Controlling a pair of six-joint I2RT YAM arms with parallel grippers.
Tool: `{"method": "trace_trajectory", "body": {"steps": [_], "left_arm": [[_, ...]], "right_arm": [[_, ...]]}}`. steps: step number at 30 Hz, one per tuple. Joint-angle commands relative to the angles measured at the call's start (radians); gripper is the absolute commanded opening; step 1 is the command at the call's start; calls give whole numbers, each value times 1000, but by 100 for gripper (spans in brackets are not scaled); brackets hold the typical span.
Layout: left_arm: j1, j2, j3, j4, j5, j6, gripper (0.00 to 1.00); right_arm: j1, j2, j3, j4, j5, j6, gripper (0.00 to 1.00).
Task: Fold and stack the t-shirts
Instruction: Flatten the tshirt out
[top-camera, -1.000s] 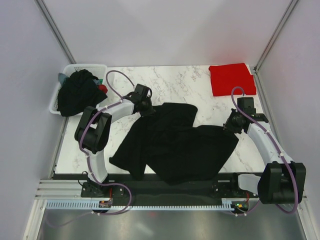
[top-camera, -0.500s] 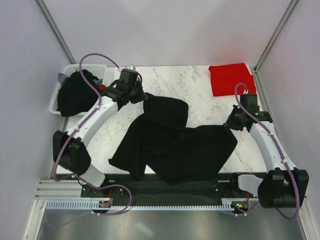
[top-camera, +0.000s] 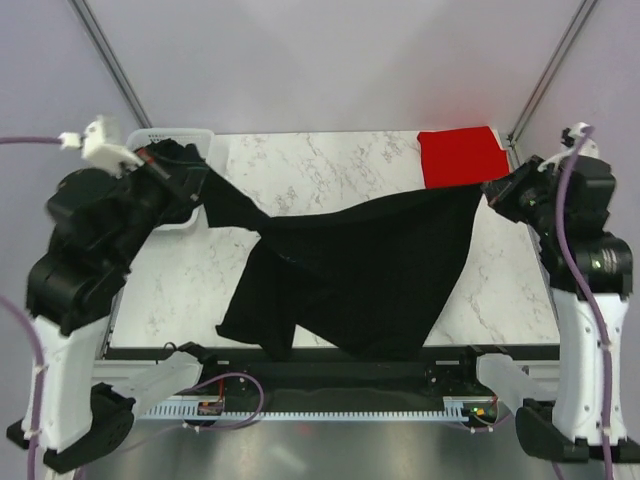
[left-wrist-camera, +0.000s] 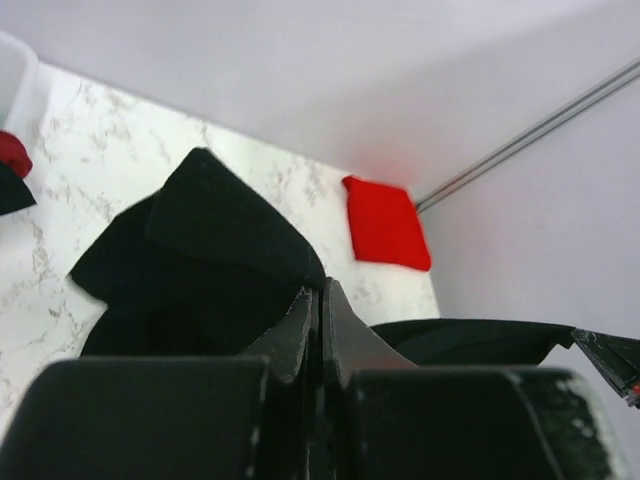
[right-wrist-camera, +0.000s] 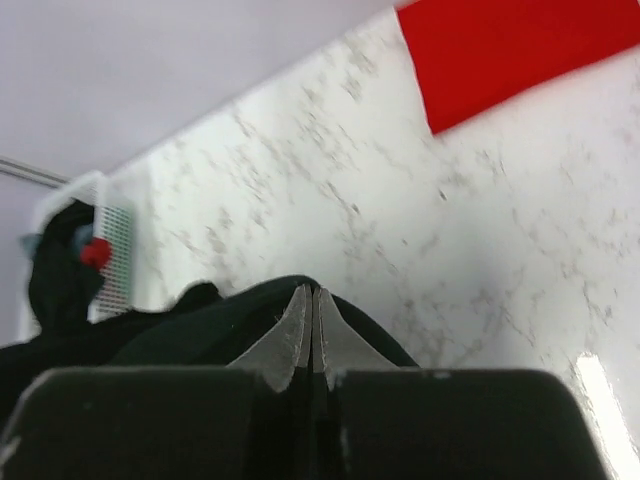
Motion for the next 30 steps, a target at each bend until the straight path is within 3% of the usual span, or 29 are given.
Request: {"method": "trace_trajectory", "body": {"steps": [1,6,10,19,25,30], "left_arm": [[-1,-65,89,-101,-49,7,2],[-1,-117,231,-123,26,53,2],[2,-114,361,-120,171,111,2],[90,-128,637,-46,403,231,2],[175,-152,654,104,507,263,2],[215,-96,642,159,506,249,2]], "right_arm": [[2,-101,140,-17,-31,22,0],[2,-201,263,12,-60,11,0],[38,-299,311,63,-91,11,0],[74,-435,479,90,47,-29,0],[90,-422,576,84,178,-87,0],[94,-377,534,80,285,-103,0]]}}
